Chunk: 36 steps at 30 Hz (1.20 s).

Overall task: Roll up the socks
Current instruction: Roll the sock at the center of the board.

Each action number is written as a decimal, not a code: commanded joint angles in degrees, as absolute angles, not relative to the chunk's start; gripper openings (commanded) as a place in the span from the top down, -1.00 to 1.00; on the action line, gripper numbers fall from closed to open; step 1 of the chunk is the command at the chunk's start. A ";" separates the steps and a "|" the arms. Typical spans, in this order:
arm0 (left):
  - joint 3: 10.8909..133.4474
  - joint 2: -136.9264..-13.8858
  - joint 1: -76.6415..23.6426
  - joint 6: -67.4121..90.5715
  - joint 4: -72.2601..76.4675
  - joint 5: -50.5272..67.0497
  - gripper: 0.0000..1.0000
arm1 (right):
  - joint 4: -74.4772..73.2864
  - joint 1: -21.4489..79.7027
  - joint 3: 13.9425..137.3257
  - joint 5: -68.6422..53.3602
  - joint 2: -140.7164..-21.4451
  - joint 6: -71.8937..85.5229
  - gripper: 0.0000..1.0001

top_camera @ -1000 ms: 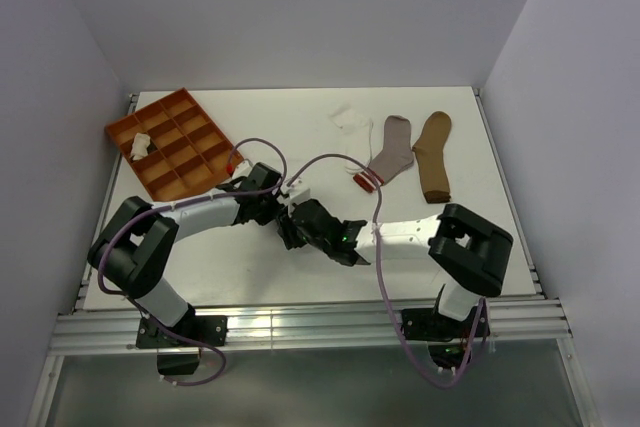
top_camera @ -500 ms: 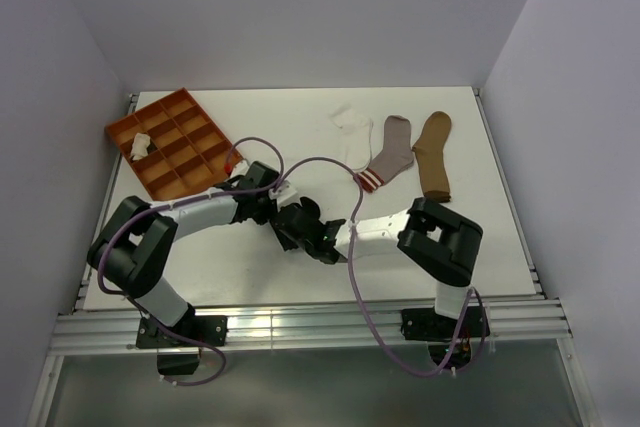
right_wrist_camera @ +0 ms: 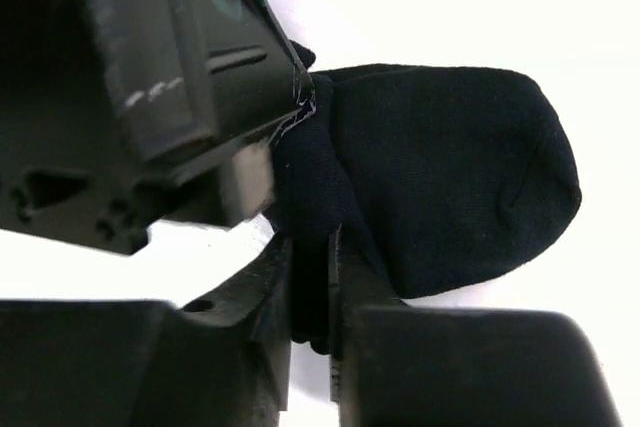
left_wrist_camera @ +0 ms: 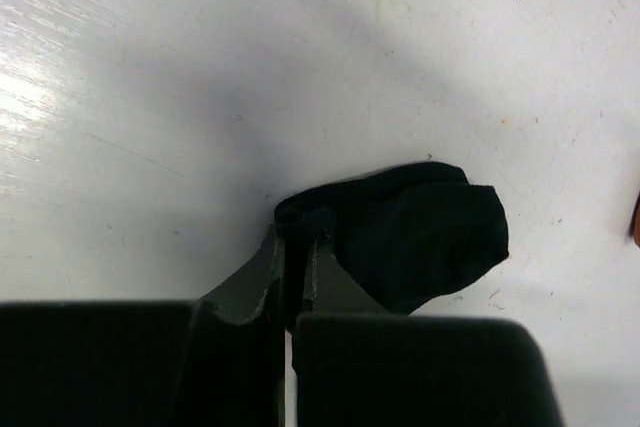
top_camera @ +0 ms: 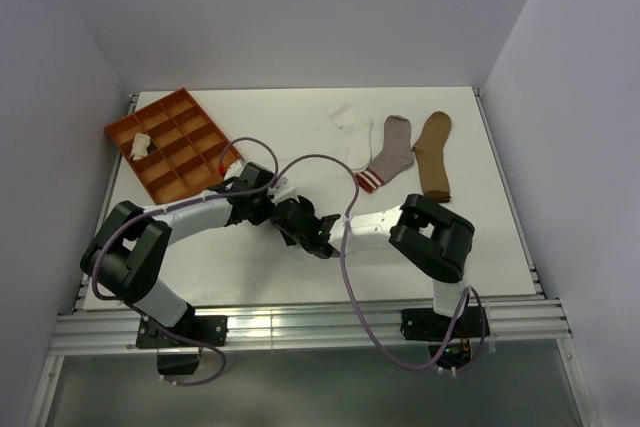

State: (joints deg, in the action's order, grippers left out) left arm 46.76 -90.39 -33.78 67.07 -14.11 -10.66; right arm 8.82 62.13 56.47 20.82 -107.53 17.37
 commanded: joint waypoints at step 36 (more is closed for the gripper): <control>21.53 -65.21 -31.11 75.32 1.04 -7.91 -0.48 | 3.78 38.94 62.40 -51.24 -122.69 40.25 1.00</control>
State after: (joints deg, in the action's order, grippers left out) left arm 22.20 -64.99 -31.24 73.45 -3.55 -8.21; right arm 9.15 39.33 62.78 -51.16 -119.59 38.06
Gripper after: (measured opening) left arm 0.743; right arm 0.145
